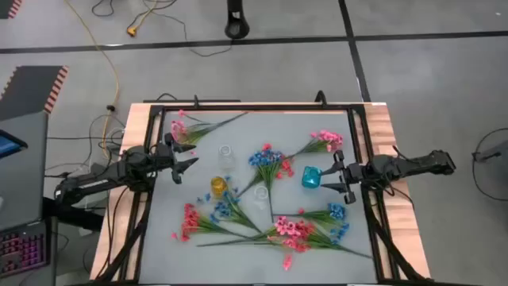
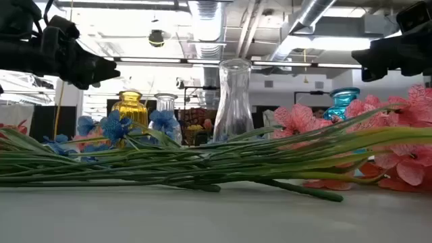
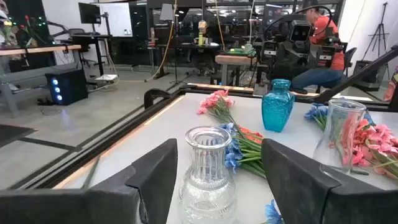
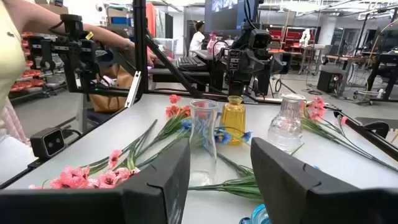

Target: Sort flowers into vase by color

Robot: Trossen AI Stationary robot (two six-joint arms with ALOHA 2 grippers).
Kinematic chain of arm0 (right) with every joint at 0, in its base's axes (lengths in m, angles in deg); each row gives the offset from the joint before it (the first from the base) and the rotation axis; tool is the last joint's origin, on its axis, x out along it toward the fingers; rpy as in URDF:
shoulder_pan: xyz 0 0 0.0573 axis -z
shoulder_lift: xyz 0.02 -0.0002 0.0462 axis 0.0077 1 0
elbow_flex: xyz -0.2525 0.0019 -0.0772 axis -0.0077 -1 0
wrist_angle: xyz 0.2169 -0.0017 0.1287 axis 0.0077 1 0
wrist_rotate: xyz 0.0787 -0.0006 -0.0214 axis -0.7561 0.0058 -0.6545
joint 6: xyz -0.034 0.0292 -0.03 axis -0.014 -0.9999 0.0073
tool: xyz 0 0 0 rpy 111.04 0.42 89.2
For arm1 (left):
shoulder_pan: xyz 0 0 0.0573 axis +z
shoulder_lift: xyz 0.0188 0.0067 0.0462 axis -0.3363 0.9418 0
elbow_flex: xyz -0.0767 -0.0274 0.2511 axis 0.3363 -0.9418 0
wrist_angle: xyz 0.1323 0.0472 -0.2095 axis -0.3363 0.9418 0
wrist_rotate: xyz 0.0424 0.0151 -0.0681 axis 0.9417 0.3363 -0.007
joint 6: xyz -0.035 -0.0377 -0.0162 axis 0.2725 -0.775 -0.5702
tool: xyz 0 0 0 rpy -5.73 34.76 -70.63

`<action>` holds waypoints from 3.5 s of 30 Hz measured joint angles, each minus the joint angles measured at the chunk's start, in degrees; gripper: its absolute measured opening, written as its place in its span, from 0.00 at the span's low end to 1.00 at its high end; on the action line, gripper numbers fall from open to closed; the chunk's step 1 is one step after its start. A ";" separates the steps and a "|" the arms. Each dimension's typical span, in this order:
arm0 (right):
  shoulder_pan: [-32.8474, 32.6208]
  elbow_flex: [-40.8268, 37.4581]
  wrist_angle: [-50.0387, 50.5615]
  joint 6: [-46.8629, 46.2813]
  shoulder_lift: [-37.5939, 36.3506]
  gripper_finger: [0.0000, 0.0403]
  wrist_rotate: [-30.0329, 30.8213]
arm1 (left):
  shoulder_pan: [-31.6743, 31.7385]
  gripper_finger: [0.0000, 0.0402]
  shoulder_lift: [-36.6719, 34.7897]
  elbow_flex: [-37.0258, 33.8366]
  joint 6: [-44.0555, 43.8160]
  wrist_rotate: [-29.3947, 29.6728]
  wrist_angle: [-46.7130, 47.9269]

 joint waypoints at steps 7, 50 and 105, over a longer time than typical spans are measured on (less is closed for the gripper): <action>0.02 -0.01 0.00 0.00 0.00 0.49 -0.01 | 0.02 0.55 0.00 0.00 -0.01 0.01 -0.01; 0.02 -0.02 -0.02 7.92 0.00 0.49 0.02 | 0.01 0.55 0.39 -0.17 0.00 0.01 -0.46; -0.03 2.32 -28.37 -21.18 0.92 0.66 24.37 | 0.01 0.55 0.41 -0.17 -9.27 0.00 -0.46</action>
